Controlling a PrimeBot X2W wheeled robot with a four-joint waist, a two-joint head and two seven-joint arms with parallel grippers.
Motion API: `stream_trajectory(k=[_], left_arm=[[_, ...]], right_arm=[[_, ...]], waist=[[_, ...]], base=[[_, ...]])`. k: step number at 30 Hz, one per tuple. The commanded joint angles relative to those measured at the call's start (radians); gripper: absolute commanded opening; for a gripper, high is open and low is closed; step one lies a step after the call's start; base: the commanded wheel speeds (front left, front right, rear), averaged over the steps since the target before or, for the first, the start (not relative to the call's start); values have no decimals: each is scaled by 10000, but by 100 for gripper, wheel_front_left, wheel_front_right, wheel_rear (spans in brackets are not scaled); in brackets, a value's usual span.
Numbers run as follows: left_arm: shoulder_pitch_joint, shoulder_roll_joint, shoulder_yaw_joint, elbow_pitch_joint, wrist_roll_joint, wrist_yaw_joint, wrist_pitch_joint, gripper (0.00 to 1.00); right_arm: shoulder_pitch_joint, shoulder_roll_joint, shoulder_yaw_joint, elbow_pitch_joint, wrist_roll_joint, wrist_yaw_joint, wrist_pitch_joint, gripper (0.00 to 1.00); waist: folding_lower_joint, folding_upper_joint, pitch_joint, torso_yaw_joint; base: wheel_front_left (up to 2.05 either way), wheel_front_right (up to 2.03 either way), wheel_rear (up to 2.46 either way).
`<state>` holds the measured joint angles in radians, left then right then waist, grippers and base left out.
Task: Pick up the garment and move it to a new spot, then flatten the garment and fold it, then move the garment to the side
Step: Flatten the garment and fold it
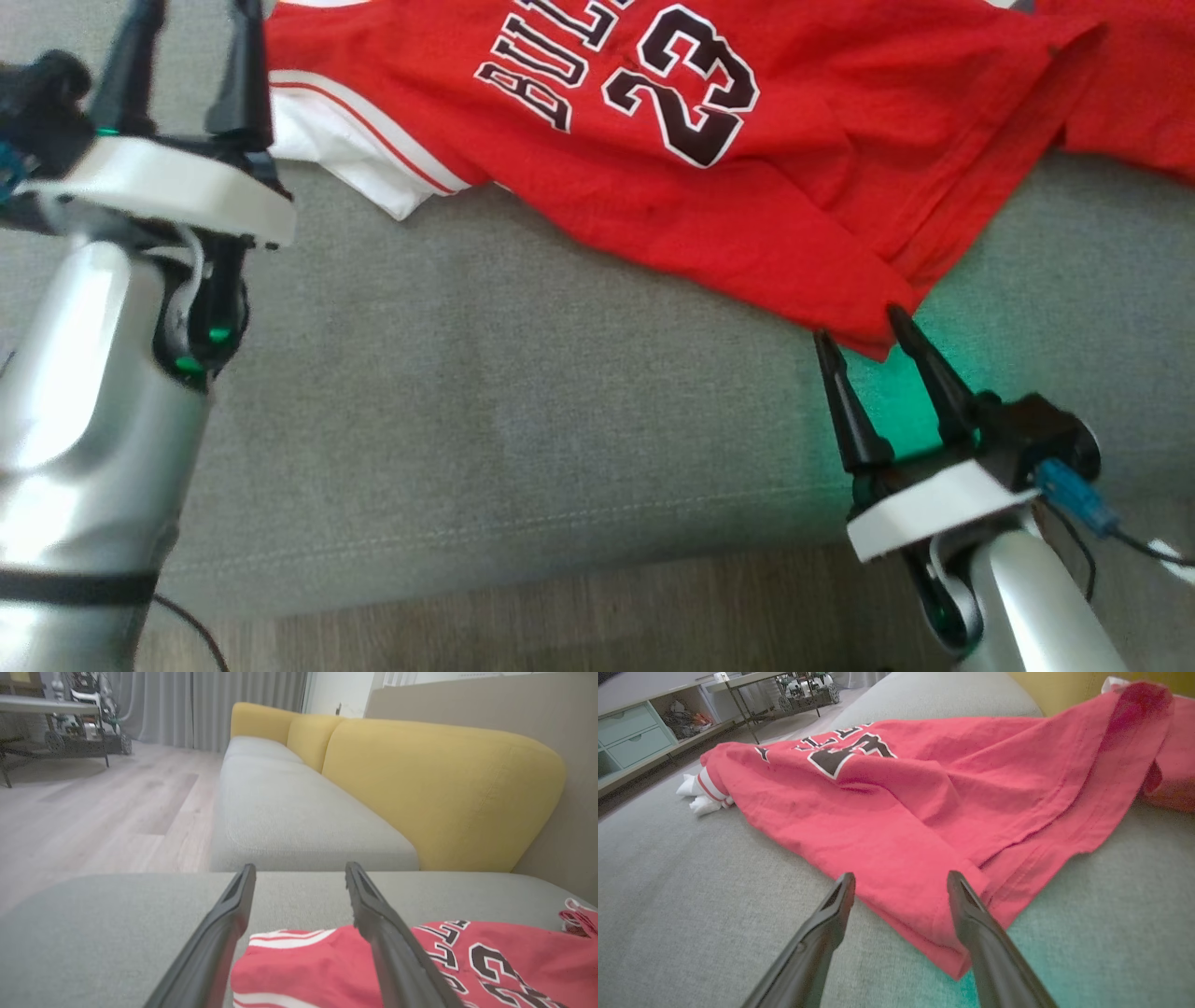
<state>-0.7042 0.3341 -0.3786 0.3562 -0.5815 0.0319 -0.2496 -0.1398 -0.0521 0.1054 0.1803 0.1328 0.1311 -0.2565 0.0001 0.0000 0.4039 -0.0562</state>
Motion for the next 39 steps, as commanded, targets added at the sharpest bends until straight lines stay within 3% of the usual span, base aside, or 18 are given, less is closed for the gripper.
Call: stream_trajectory(k=[1, 5, 11, 18, 29, 30, 31, 32, 33, 39], left_arm=[[10, 492, 518, -519, 203, 99, -113, 100], [1320, 428, 1019, -2197, 1378, 587, -118, 100], [3242, -241, 1578, -3839, 2455, 796, -120, 100], [4533, -1239, 1712, -4507, 3451, 589, -121, 100], [4971, -1962, 1861, -4191, 4326, 4, -121, 100], [4971, -2004, 1906, -4185, 4363, -22, -121, 100], [4981, -2039, 1950, -4182, 4393, -54, -121, 100], [5001, -2068, 2000, -4174, 4418, -82, -121, 100], [5025, -2093, 2054, -4153, 4439, -108, -122, 100], [5094, -2146, 2310, -3974, 4516, -277, -122, 100]], right_arm=[[240, -74, 228, -249, 15, -4, -53, 100], [570, -51, -68, -268, -115, -4, -53, 100], [747, -16, -241, 17, -127, -4, -53, 100], [387, 9, -644, 644, -344, -4, -53, 100], [363, 17, -637, 261, -464, -4, -53, 98], [354, 17, -617, 262, -456, -4, -53, 86], [356, 17, -590, 258, -450, -4, -53, 65], [363, 17, -571, 270, -464, -4, -53, 25], [359, 17, -561, 297, -474, -4, -53, 0], [218, 17, -914, -100, -402, -4, -53, 0]], waist=[[-1, 0, 1, 14], [-1, 0, 29, 103], [-1, 0, 40, 230], [-1, 0, -36, 467], [-1, 0, -105, 575], [-1, 0, -126, 590], [-1, 0, -143, 599], [-1, 0, -151, 604], [-1, 0, -153, 602], [-1, 0, 4, 453]], base=[[0, 0, 0], [0, 0, 0], [0, 0, 0], [0, 0, 0], [0, 0, 0], [0, 0, 0], [0, 0, 0], [0, 0, 0], [0, 0, 0], [0, 0, 0]])
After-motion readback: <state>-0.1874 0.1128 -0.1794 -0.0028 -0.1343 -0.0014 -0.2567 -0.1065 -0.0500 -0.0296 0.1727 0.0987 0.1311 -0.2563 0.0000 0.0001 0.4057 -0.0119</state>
